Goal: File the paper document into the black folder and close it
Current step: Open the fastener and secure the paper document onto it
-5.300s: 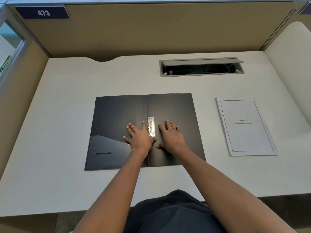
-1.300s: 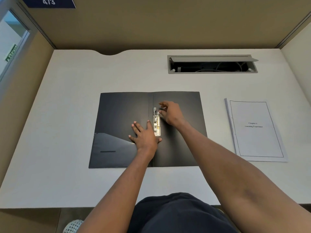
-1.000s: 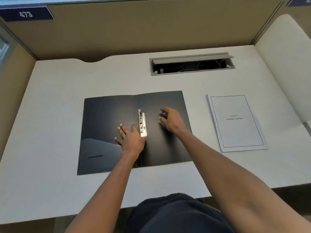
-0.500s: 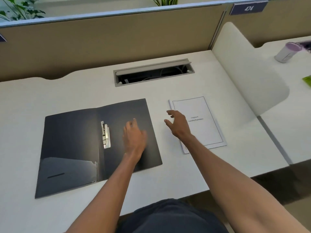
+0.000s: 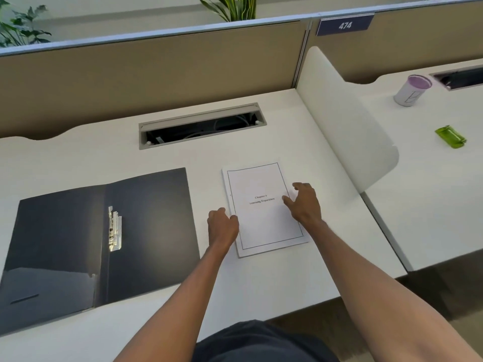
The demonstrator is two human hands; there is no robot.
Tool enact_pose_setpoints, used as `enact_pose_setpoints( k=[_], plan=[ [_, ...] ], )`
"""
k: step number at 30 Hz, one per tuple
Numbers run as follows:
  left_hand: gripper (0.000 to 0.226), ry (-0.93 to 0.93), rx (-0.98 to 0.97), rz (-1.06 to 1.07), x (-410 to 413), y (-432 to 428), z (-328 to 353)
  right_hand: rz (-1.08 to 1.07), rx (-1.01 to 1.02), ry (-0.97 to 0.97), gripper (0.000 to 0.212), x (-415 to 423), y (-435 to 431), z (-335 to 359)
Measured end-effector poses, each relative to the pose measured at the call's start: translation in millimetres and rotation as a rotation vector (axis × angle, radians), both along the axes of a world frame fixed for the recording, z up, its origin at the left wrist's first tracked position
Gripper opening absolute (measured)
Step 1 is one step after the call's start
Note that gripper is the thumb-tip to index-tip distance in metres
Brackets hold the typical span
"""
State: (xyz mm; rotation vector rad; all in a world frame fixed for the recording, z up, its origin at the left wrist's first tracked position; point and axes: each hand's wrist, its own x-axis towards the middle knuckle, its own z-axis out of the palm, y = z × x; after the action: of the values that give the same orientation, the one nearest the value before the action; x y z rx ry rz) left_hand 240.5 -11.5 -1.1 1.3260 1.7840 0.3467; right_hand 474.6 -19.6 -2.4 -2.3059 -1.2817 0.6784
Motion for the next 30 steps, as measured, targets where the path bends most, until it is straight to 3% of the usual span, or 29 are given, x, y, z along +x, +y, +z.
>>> enact_pose_setpoints(
  k=[5, 13, 18, 26, 29, 30],
  plan=[
    [0.042, 0.039, -0.022, 0.132, 20.7, -0.2, -2.4, -0.015, -0.102, 0.014, 0.067, 16.5, 1.8, -9.3],
    [0.028, 0.025, -0.032, 0.203, 39.9, -1.1, -2.0, 0.010, -0.167, 0.024, 0.057, 7.6, 9.6, -12.0],
    [0.038, -0.001, -0.086, 0.296, 50.1, 4.2, -1.9, 0.046, -0.228, -0.064, 0.063, -2.5, 10.4, -7.5],
    [0.058, -0.228, -0.225, 0.411, 43.1, 22.0, -10.1, 0.048, -0.242, -0.155, 0.058, -13.8, 10.8, -9.2],
    [0.023, -0.314, -0.228, 0.397, 36.5, 23.3, -13.4, 0.040, -0.251, -0.161, 0.056, -14.9, 12.3, -10.4],
    [0.020, -0.347, -0.230, 0.396, 34.7, 24.5, -13.4, 0.039, -0.255, -0.160, 0.056, -15.3, 12.6, -10.8]
  ],
)
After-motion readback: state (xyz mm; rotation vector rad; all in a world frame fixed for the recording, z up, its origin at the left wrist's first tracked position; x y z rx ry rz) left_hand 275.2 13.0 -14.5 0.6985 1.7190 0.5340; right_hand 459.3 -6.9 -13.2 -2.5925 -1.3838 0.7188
